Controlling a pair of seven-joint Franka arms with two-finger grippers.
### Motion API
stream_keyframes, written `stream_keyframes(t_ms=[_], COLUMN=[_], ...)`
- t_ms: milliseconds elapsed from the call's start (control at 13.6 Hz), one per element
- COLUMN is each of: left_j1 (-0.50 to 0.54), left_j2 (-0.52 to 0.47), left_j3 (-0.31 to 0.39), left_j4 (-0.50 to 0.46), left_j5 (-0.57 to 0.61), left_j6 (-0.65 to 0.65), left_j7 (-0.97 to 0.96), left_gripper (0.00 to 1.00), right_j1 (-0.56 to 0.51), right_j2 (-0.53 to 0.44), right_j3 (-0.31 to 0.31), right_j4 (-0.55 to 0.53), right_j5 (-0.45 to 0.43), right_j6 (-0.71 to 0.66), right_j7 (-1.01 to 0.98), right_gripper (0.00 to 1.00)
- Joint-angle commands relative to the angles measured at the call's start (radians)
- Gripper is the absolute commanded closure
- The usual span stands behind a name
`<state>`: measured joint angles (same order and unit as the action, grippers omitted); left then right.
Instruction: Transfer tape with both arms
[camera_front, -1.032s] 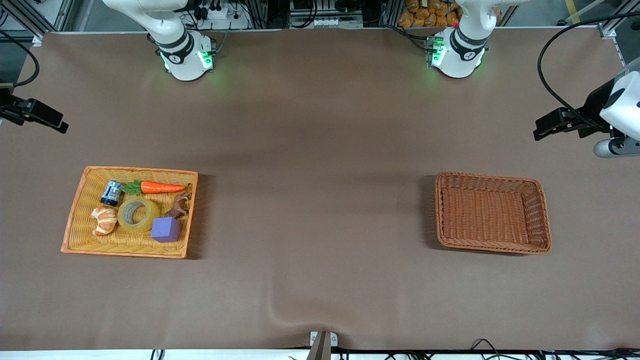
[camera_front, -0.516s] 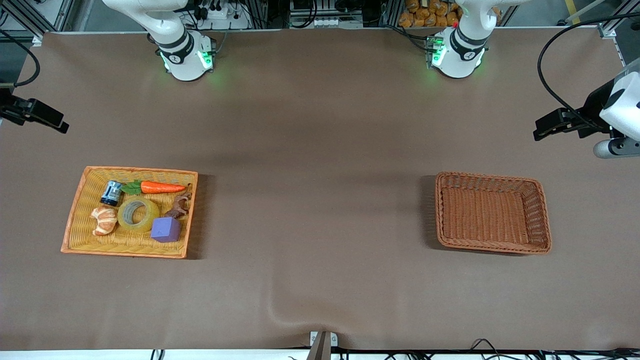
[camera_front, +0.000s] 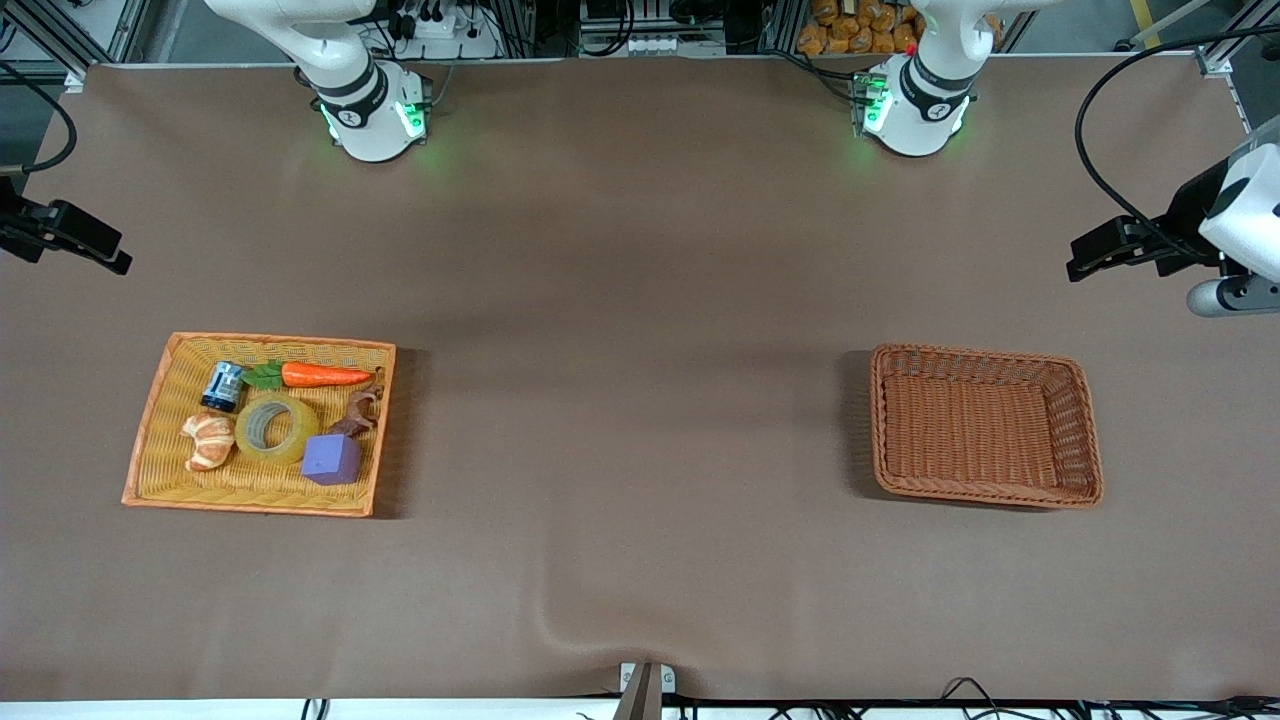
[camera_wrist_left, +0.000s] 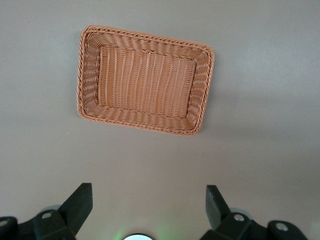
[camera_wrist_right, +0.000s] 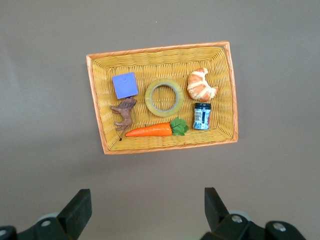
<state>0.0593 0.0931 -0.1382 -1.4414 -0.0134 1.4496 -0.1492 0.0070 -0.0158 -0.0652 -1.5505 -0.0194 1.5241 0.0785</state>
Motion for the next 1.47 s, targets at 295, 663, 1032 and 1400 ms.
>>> stream_keyframes(t_ms=[295,663,1032,1400], left_j1=[0.008,0.008,0.008,0.010], left_j2=[0.004,0.004,0.005,0.005], left_j3=[-0.006,-0.006,-0.006,-0.006], left_j4=[0.015,0.015,0.015,0.012], left_j5=[0.016,0.016,0.018,0.018], left_j6=[-0.017,-0.017,-0.017,-0.017], left_j7=[0.005,0.005,0.008,0.010], left_gripper=[0.00,0.00,0.00,0.00], right_j1=[0.056,0.053,0.011,-0.010], right_j2=[0.108,0.304,0.430,0.491], right_j3=[0.002,0.004,0.004,0.004], right_j4=[-0.176,-0.227,-0.361,-0.364], right_j5=[-0.007,-0.005,-0.005,-0.005], right_j6=[0.278,0.471,0.749,0.804], right_j7=[-0.154,-0.457,-0.479,-0.480], right_gripper=[0.00,0.00,0.00,0.00])
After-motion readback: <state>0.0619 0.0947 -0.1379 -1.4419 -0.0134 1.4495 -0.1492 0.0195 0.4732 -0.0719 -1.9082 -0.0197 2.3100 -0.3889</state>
